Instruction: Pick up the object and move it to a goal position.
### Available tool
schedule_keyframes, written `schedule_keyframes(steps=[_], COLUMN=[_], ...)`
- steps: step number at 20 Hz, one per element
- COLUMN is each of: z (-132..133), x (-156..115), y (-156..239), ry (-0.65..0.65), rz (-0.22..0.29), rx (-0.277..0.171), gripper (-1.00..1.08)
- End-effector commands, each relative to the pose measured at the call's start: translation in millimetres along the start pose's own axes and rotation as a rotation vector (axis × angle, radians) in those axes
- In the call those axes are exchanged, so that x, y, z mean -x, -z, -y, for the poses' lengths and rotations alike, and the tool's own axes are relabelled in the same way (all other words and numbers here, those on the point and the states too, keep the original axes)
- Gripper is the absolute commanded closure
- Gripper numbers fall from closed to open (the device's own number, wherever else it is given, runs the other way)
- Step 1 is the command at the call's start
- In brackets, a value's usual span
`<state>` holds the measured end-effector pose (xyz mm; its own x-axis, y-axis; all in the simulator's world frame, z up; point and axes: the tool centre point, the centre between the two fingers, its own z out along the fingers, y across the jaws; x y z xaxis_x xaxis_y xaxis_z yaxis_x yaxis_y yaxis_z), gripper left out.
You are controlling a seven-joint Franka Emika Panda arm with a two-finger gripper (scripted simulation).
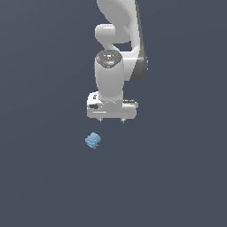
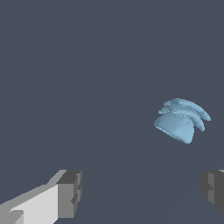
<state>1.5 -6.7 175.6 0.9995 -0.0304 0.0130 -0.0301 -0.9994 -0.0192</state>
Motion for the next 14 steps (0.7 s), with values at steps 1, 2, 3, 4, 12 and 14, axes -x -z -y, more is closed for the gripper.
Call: schedule_keyframes(steps=[1,2,3,4,12,14], z=[0.0,0.8,3.1,7.0,29.3,29.8], x=[0.0,0.0,-0.2,-0.3,-1.1,-0.7], y=[0.0,0.3,1.2,2.6,10.7,11.3], ry=[0.000,0.000,0.001,0.002,0.005,0.009], rz=[0.000,-0.001,-0.002,-0.005,-0.022,-0.022], rx=[0.000,-0.001,-0.002,-0.006,-0.024,-0.024], gripper=[-0.92,-0.92,-0.92,-0.92,-0.92,-0.92])
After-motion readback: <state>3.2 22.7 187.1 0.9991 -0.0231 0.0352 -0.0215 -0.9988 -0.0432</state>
